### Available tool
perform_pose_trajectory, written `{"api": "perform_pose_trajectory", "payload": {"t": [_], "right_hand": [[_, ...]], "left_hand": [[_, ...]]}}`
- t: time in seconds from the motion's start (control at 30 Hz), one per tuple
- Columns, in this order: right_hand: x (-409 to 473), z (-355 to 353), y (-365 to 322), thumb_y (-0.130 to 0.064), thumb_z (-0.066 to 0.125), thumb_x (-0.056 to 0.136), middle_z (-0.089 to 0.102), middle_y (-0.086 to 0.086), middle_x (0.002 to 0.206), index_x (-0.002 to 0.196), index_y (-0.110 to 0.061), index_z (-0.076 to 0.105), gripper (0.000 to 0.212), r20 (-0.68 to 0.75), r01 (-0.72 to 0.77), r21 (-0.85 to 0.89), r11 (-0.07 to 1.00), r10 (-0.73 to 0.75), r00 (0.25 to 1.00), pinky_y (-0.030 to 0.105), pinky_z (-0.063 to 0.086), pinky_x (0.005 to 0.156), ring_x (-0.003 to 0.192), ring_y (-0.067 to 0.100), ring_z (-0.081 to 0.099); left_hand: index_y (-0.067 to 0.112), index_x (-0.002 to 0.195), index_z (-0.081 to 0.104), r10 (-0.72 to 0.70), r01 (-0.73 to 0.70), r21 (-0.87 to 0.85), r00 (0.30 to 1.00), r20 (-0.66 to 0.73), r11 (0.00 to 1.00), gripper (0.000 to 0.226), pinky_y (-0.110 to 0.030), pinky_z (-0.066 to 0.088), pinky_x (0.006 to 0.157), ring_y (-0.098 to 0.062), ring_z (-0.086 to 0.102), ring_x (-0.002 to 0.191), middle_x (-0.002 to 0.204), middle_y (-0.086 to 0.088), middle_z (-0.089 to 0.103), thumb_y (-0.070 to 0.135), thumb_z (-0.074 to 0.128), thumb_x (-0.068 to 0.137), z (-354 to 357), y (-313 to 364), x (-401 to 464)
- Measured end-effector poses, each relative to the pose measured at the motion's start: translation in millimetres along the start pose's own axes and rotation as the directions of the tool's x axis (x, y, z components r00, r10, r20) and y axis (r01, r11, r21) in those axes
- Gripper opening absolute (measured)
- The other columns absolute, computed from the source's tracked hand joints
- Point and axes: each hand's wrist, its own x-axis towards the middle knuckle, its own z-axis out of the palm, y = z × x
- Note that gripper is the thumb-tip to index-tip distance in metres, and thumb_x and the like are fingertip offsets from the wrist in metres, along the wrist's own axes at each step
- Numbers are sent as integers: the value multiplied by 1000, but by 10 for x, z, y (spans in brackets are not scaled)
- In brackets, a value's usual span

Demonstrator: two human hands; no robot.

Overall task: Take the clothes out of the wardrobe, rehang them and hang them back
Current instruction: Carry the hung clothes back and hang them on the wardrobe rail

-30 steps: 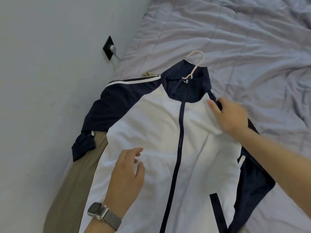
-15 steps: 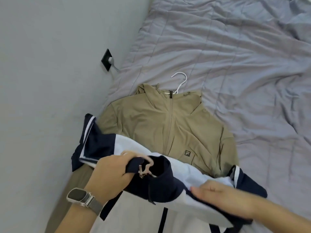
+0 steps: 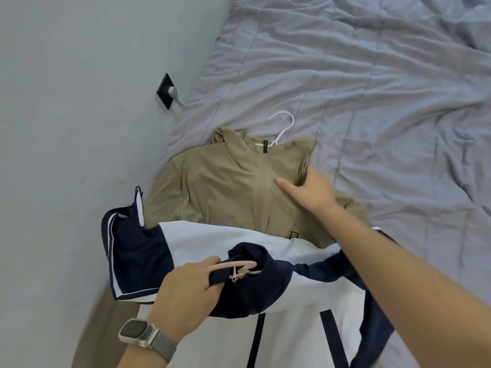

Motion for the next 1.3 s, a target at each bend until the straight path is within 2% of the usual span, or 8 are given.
{"api": "perform_pose_trajectory", "payload": {"t": [0.1, 0.2, 0.4, 0.57, 0.7, 0.83, 1.0, 1.3], "right_hand": [[-400, 148, -38, -60, 55, 86, 63, 5, 118, 119, -15, 57, 56, 198, 69, 117, 991, -91, 976, 26, 43, 87, 111, 26, 58], [-800, 165, 90, -52, 43, 95, 66, -4, 97, 87, -29, 63, 32, 325, 84, 140, 987, -126, 937, 15, 39, 71, 101, 18, 62], [-1449, -15, 322, -50, 52, 90, 40, -14, 38, 45, -19, 36, 58, 451, -6, 176, 984, -75, 889, 17, 31, 47, 42, 3, 40], [-1766, -352, 336, -34, 60, 87, 31, -14, 41, 44, -22, 30, 53, 511, -81, 446, 891, -179, 840, 14, 22, 44, 39, 1, 28], [-1910, -579, 290, -59, 64, 80, 55, 12, 63, 69, 19, 54, 79, 521, -150, 543, 826, -192, 832, 26, 36, 58, 57, 20, 48], [-2016, -685, 102, -68, 52, 83, 74, 7, 83, 84, -3, 71, 67, 370, 113, 434, 894, -292, 882, 37, 54, 79, 80, 23, 70], [-2319, -654, -87, -75, 49, 73, 40, -8, 52, 57, -8, 43, 69, 301, 274, 381, 883, -399, 866, 29, 34, 53, 50, 5, 38], [-2913, -997, -467, -57, 72, 71, 70, -23, 100, 106, -41, 61, 40, 443, 77, 429, 900, -283, 851, 30, 51, 90, 93, -3, 64]], "left_hand": [[35, 97, 59, -1, 1, -3, 1000, 9, 1000, 55, -29, 48, 61, -12, 58, 66, 75, 10, 64, 58, 16, 72, -56, 21, -18], [45, 86, 45, 10, -10, 26, 1000, -2, 1000, 5, -19, 36, 54, -10, 50, 59, 65, 10, 56, 45, 41, 87, -136, 45, -62], [33, 88, 52, 45, -44, 45, 998, -32, 998, 34, -20, 38, 58, -8, 49, 64, 67, 13, 52, 57, 30, 77, -80, 12, -211], [32, 67, 62, 69, -104, -160, 975, -211, 982, 21, -20, 44, 61, -2, 56, 75, 101, 25, 50, 51, 54, 69, -101, 160, -380], [29, 63, 69, 6, -160, -380, 927, -375, 911, 16, -24, 48, 73, -8, 59, 89, 122, 16, 48, 44, 70, 59, -317, 238, -386], [30, 61, 69, 44, -194, -373, 926, -375, 907, 18, -7, 39, 82, -5, 56, 96, 130, 19, 41, 25, 85, 55, -533, 337, -301], [30, 65, 75, 169, -292, -343, 923, -345, 893, 18, -16, 41, 94, 5, 50, 118, 148, 24, 29, 19, 87, 57, -715, 481, -349], [38, 55, 66, -45, -9, -306, 985, -167, 952, 7, -32, 53, 69, -6, 63, 69, 64, 15, 67, 43, 71, 54, -953, 644, -627]]}}
